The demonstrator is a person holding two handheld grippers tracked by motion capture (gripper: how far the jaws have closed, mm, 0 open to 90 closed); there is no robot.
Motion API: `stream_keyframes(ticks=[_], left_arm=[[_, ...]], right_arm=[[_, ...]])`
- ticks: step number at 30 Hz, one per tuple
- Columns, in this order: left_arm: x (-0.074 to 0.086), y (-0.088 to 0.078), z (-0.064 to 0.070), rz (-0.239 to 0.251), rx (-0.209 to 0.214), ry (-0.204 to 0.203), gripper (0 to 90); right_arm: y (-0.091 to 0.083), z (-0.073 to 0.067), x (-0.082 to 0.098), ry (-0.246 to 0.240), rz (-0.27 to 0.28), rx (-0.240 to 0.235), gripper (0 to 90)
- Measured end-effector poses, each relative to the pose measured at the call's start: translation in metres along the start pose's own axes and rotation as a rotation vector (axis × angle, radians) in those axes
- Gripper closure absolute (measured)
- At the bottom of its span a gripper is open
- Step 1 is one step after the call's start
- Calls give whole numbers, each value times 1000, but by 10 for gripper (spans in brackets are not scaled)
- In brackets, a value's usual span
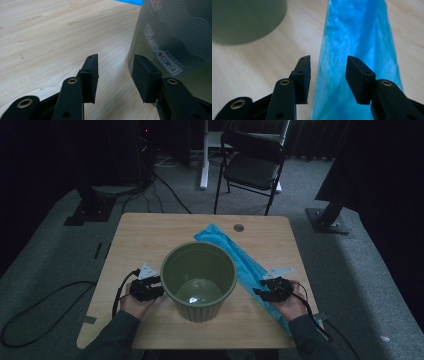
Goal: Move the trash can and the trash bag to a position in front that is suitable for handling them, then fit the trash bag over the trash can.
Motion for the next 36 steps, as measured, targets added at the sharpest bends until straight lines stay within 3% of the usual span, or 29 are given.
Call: stream_keyframes(ticks=[6,7,10,14,19,33,36], left_arm=[[-2,1,6,8,18,22,566],[-3,1,6,6,13,28,569],[-3,2,6,9,25,15,569],[-4,3,6,10,21,15,569],[-4,3,7,9,21,23,570],[-6,4,13,6,36,41,568],[-5,5,12,6,38,42,565]], right_arm=[[6,6,-20,10,10,7,532],[9,11,-27,11,5,27,513],[14,17,-33,25,3,44,489],[25,21,-32,26,-27,49,470],[37,19,-29,-18,-65,81,454],[49,31,-34,10,-46,114,400],[57,40,-38,29,-33,148,317]])
Point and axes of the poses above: each handheld gripper's, and its own axes: y roughly forward along the jaws, x roughly out of its underside, z roughly to its right, the point moved 9 cm from there along y, roughly forward along the jaws, and after that the axes turned 5 degrees about -z, right-handed, at the moved point
